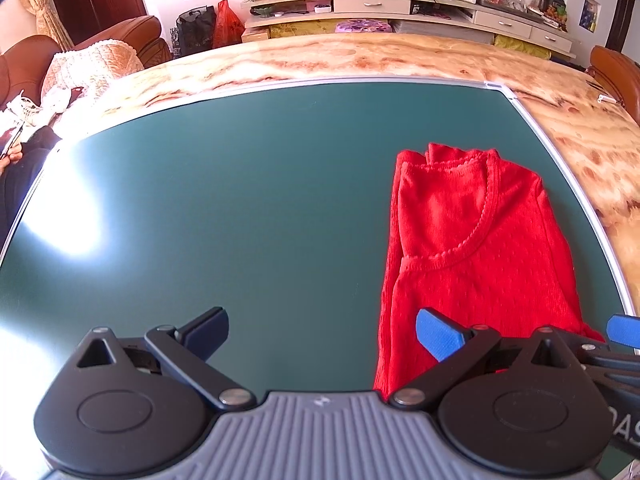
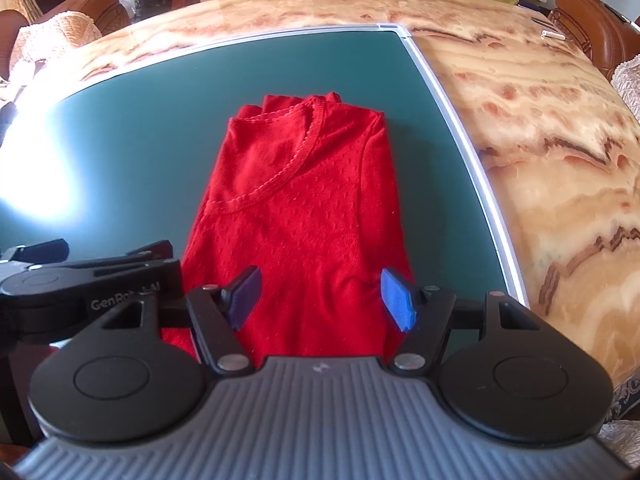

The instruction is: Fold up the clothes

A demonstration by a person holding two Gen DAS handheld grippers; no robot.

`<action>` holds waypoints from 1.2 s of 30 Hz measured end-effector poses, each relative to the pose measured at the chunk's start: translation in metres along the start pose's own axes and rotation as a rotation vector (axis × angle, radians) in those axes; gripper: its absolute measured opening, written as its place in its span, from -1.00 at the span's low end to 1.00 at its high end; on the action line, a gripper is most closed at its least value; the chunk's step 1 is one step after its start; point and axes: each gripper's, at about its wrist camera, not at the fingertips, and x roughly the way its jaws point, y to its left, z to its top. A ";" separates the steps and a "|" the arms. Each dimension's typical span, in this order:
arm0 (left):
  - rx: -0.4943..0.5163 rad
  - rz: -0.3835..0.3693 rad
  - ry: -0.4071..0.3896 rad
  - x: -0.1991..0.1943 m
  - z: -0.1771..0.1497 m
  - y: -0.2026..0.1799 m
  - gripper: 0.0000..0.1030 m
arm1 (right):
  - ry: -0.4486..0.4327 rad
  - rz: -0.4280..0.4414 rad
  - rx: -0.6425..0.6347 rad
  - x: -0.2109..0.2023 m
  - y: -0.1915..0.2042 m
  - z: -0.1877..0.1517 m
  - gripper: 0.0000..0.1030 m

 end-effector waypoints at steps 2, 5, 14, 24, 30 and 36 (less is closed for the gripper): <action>-0.002 0.001 0.000 -0.002 -0.004 0.001 0.99 | -0.009 0.006 -0.002 -0.004 0.002 -0.005 0.44; -0.004 0.003 -0.005 -0.007 -0.008 0.002 0.99 | -0.022 0.011 -0.006 -0.009 0.003 -0.010 0.44; -0.013 0.001 -0.023 -0.022 -0.020 0.004 0.99 | -0.042 0.013 0.003 -0.024 0.004 -0.023 0.44; -0.034 -0.014 -0.023 -0.030 -0.039 0.009 0.99 | -0.066 -0.013 -0.019 -0.033 0.009 -0.041 0.44; -0.036 -0.017 -0.031 -0.036 -0.049 0.011 0.99 | -0.072 -0.019 -0.032 -0.040 0.015 -0.050 0.44; -0.046 -0.029 -0.035 -0.040 -0.058 0.015 0.99 | -0.098 -0.018 -0.039 -0.045 0.017 -0.059 0.44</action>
